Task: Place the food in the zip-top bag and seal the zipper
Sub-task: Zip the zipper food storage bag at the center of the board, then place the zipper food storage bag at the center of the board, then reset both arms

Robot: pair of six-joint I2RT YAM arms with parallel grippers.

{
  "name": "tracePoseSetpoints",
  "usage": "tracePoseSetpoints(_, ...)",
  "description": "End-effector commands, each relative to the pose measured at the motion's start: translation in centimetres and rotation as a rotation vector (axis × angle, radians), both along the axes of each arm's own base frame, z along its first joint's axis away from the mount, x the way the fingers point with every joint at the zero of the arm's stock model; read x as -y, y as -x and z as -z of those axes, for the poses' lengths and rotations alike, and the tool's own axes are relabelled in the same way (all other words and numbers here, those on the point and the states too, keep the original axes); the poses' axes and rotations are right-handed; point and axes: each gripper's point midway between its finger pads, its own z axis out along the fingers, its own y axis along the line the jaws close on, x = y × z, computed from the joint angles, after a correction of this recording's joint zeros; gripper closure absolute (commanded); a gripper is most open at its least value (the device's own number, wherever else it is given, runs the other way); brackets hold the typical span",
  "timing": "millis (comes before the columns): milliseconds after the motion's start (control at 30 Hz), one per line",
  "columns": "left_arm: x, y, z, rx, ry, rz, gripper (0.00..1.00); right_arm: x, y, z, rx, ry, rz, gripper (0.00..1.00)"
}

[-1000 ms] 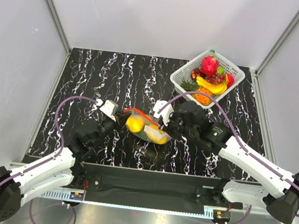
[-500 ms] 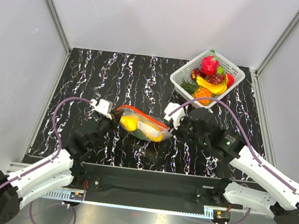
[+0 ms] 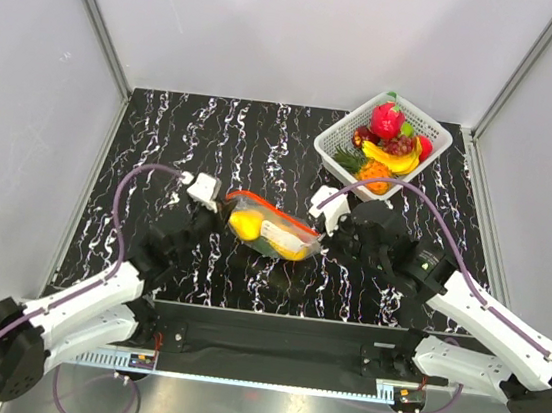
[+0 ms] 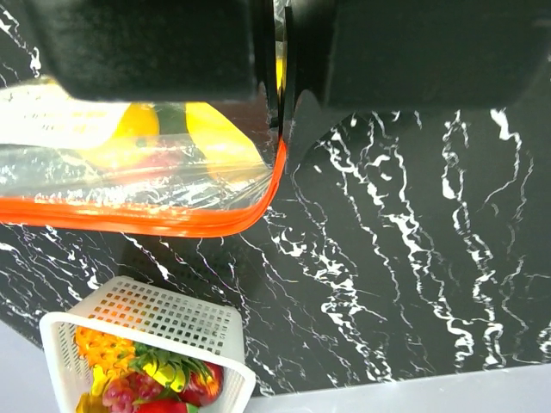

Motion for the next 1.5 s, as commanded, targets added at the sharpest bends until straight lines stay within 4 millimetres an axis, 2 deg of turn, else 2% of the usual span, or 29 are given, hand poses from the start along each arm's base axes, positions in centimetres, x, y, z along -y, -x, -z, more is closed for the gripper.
tracePoseSetpoints(0,1.4,-1.6,-3.9,0.053,0.036,0.028,1.0,1.2,-1.1,-1.7,0.011,-0.037,0.141,1.0)
tracePoseSetpoints(133,3.2,-3.2,-4.2,0.038,0.022,0.054,1.0,2.4,-2.4,-2.4,0.015,-0.076,0.23,1.0)
tracePoseSetpoints(200,3.5,-4.2,-4.7,0.041,0.011,0.046,1.0,3.8,-4.0,-2.7,-0.002,-0.11,0.294,1.0)
tracePoseSetpoints(233,3.5,-4.5,-5.0,0.048,0.002,0.036,1.0,3.5,-4.2,-2.9,-0.023,-0.144,0.27,1.0)
tracePoseSetpoints(267,3.6,-4.8,-5.3,0.053,-0.002,0.031,1.0,4.8,-5.5,-2.9,-0.029,-0.156,0.317,1.0)
tracePoseSetpoints(333,3.5,-5.6,-6.0,0.066,-0.008,0.005,0.99,4.8,-6.5,-3.1,-0.039,-0.176,0.318,1.0)
tracePoseSetpoints(533,4.0,-6.6,-8.0,0.116,0.018,-0.001,0.73,3.7,-10.8,-3.3,-0.045,-0.186,0.353,0.99)
tracePoseSetpoints(567,4.0,-6.7,-8.1,0.113,0.021,-0.005,0.66,3.6,-11.4,-3.3,-0.048,-0.186,0.366,0.89)
tracePoseSetpoints(600,3.9,-6.8,-8.6,0.117,0.032,-0.011,0.49,3.4,-12.4,-3.3,-0.059,-0.186,0.386,0.59)
tracePoseSetpoints(667,4.0,-6.6,-9.3,0.141,0.059,-0.006,0.28,3.3,-13.2,-3.3,-0.076,-0.189,0.4,0.46)
tracePoseSetpoints(700,3.9,-6.2,-9.8,0.157,0.073,0.002,0.12,3.1,-13.7,-4.0,-0.075,-0.205,0.411,0.35)
tracePoseSetpoints(733,3.8,-5.9,-10.2,0.169,0.084,0.006,0.01,3.0,-13.8,-4.5,-0.071,-0.215,0.418,0.17)
tracePoseSetpoints(767,3.6,-5.7,-10.6,0.18,0.093,0.004,0.01,3.0,-13.9,-5.0,-0.063,-0.231,0.423,0.13)
tracePoseSetpoints(800,3.1,-5.2,-11.6,0.197,0.109,-0.002,0.01,3.1,-13.7,-6.1,-0.048,-0.263,0.429,0.1)
tracePoseSetpoints(833,2.8,-4.9,-11.9,0.197,0.119,-0.011,0.01,3.3,-13.7,-7.0,-0.026,-0.289,0.441,0.01)
tracePoseSetpoints(867,2.5,-4.7,-11.5,0.17,0.105,-0.017,0.01,3.4,-13.5,-7.8,-0.011,-0.316,0.447,0.0)
tracePoseSetpoints(900,2.0,-4.0,-13.2,0.189,0.126,-0.018,0.01,3.8,-12.9,-9.2,-0.005,-0.375,0.47,0.0)
tracePoseSetpoints(933,1.7,-3.6,-13.6,0.174,0.138,-0.025,0.01,4.0,-12.6,-10.0,-0.001,-0.409,0.49,0.0)
tracePoseSetpoints(967,1.2,-3.1,-13.0,0.13,0.125,-0.033,0.01,4.1,-12.1,-10.8,-0.007,-0.444,0.496,0.0)
tracePoseSetpoints(1000,0.5,-2.0,-14.8,0.149,0.163,-0.037,0.01,4.5,-11.0,-12.3,-0.015,-0.511,0.513,0.0)
tracePoseSetpoints(1067,-0.5,-0.9,-14.8,0.106,0.197,-0.058,0.01,6.0,-10.5,-13.3,-0.005,-0.583,0.607,0.0)
tracePoseSetpoints(1100,-1.3,0.1,-15.6,0.121,0.225,-0.063,0.01,6.8,-9.4,-13.8,-0.025,-0.671,0.656,0.0)
tracePoseSetpoints(1167,-2.4,0.9,-14.6,0.058,0.256,-0.104,0.01,8.0,-8.4,-13.3,-0.034,-0.717,0.712,0.0)
tracePoseSetpoints(1200,-3.0,1.5,-14.8,0.056,0.276,-0.117,0.01,9.1,-7.1,-14.2,-0.02,-0.772,0.73,0.0)
tracePoseSetpoints(1233,-3.4,1.9,-13.2,-0.008,0.263,-0.135,0.01,9.6,-6.4,-14.0,-0.02,-0.781,0.741,0.0)
tracePoseSetpoints(1267,-3.7,2.3,-12.9,-0.03,0.266,-0.144,0.01,10.0,-5.9,-13.0,-0.03,-0.774,0.753,0.0)
tracePoseSetpoints(1300,-4.1,2.8,-12.6,-0.048,0.273,-0.149,0.01,10.9,-4.6,-13.3,-0.035,-0.822,0.773,0.0)
tracePoseSetpoints(1400,-4.4,4.1,-10.4,-0.138,0.28,-0.151,0.01,13.0,-2.6,-11.9,-0.069,-0.88,0.867,0.0)
tracePoseSetpoints(1467,-4.2,5.0,-9.2,-0.183,0.268,-0.122,0.01,13.4,-1.6,-11.4,-0.077,-0.879,0.86,0.0)
